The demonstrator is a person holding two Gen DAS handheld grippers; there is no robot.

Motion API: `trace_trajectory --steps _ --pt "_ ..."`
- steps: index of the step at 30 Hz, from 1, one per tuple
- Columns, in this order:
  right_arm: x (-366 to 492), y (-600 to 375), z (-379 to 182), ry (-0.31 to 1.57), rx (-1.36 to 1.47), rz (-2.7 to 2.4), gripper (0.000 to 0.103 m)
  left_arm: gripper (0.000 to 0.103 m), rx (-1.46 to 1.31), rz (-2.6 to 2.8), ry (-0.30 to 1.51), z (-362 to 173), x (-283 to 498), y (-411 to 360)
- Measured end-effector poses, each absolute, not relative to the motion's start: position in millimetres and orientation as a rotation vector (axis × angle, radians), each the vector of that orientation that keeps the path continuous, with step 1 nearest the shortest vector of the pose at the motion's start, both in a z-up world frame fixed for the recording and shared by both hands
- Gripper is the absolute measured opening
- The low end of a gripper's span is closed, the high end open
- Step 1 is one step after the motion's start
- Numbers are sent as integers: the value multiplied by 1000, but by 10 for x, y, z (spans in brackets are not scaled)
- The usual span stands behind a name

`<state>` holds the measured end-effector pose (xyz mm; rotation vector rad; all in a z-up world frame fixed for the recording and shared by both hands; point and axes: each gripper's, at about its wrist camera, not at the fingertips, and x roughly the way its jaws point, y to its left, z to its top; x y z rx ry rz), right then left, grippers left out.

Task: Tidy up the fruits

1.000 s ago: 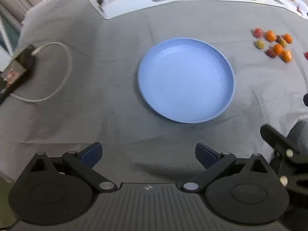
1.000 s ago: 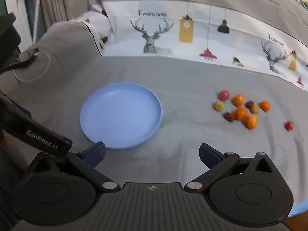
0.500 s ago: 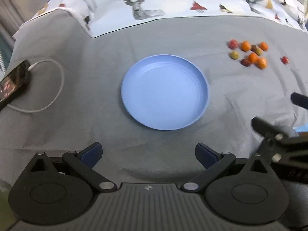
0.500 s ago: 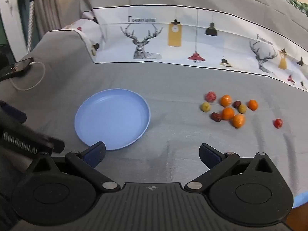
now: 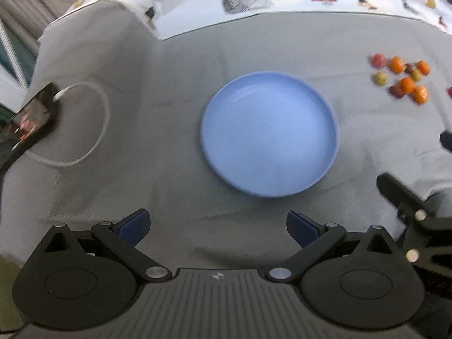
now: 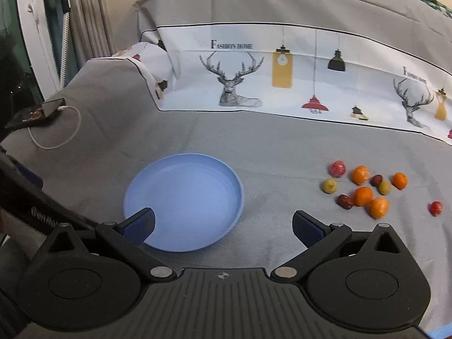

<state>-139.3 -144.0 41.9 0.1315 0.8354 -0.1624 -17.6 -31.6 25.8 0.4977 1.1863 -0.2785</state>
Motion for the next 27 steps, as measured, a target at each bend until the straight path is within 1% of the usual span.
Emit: trace_trajectory --steps 7,12,15,20,27 --pt "-1388 -1412 503 931 134 -217 102 103 423 -390 1182 232 -131 -284" --pt "-1332 -1337 530 909 118 -183 102 103 446 -322 1189 160 -120 -93" --pt "-1359 -1415 532 881 145 -170 102 103 431 -286 1186 152 -83 -172" --pt "-1415 -1504 564 894 129 -226 102 103 433 -349 1186 93 -100 -288" --pt "-1263 -1257 589 950 53 -236 102 103 340 -416 1198 11 -8 -104"
